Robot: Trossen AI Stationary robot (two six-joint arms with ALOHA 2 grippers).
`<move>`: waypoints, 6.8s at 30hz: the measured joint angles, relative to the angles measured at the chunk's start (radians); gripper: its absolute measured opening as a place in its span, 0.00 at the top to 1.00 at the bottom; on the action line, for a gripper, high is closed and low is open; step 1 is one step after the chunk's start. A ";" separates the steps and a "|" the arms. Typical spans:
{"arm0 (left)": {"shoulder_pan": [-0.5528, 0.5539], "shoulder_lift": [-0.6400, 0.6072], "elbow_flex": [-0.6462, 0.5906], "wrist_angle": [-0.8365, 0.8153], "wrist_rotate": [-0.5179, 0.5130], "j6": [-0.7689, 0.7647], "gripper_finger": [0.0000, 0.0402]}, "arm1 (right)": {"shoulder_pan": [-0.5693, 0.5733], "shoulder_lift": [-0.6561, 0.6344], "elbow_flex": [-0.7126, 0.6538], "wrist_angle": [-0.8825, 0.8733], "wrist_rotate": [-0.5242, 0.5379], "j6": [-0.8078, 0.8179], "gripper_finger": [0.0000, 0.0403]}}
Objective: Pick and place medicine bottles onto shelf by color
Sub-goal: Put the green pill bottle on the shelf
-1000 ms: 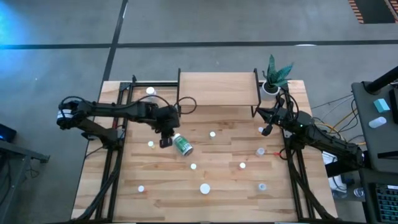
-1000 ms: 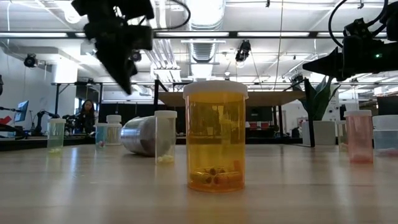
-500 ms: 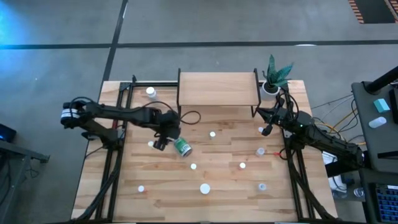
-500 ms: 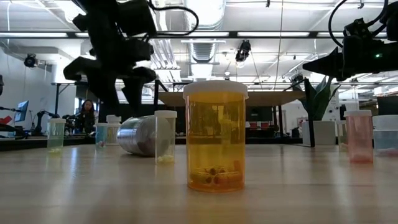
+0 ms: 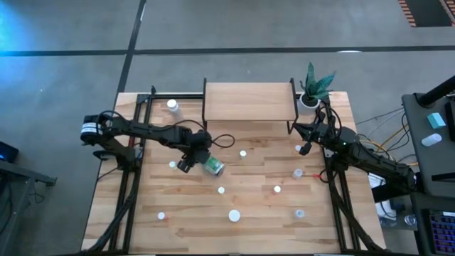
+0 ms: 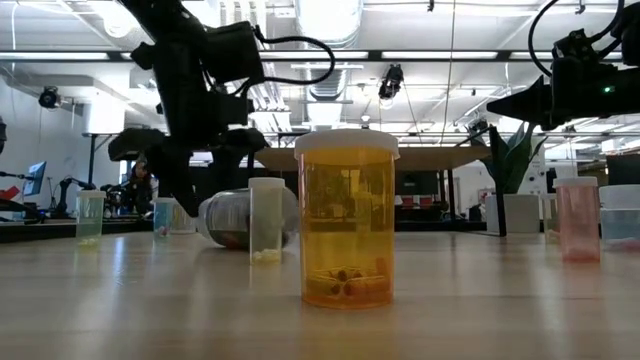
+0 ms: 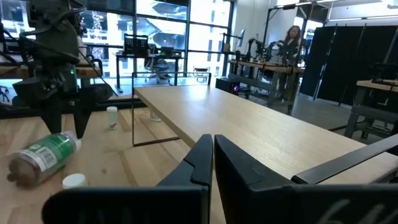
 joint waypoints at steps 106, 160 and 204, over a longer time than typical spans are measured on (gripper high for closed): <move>-0.086 0.011 0.398 -0.511 0.020 -0.689 0.46 | 0.000 0.000 0.000 0.000 0.000 0.000 0.98; 0.042 0.014 0.387 -0.411 0.279 -0.865 0.46 | 0.433 1.094 0.743 -0.008 -0.105 0.246 0.19; 0.110 0.012 0.391 -0.189 0.666 -0.989 0.32 | 0.676 1.730 1.510 -0.664 0.530 -0.125 0.35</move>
